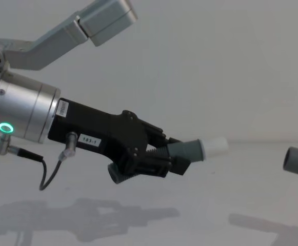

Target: Use both hands to pick up one end of the pipe from the table, align the ends, and insert them.

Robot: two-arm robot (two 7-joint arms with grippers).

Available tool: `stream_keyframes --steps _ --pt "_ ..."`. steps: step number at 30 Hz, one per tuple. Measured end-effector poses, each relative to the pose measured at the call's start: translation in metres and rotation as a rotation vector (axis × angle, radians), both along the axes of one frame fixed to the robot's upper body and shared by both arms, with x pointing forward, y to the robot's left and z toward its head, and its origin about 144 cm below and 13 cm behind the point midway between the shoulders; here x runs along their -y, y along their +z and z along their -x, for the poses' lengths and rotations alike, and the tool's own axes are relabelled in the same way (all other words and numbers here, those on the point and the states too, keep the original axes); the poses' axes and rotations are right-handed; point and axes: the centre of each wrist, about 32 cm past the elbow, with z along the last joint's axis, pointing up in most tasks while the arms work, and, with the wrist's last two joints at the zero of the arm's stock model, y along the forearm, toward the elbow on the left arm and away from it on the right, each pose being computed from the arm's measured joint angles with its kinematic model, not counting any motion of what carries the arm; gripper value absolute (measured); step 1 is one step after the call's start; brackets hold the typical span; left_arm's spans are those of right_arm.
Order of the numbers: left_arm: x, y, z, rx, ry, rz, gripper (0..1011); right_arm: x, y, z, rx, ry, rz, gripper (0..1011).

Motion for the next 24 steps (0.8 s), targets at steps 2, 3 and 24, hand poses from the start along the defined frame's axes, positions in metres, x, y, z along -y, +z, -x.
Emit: stream_keyframes --steps 2,3,24 --pt "0.0012 0.0007 -0.0009 -0.003 -0.009 -0.003 353 -0.0002 0.0008 0.0008 0.003 0.006 0.000 205" --pt "0.0016 0.0010 -0.0012 -0.004 -0.013 -0.004 353 -0.0003 0.0011 0.0012 0.005 0.009 0.001 206" --pt "0.0094 0.0031 -0.0070 -0.019 -0.062 -0.005 353 -0.0087 0.0046 0.0044 0.018 0.062 0.027 206"
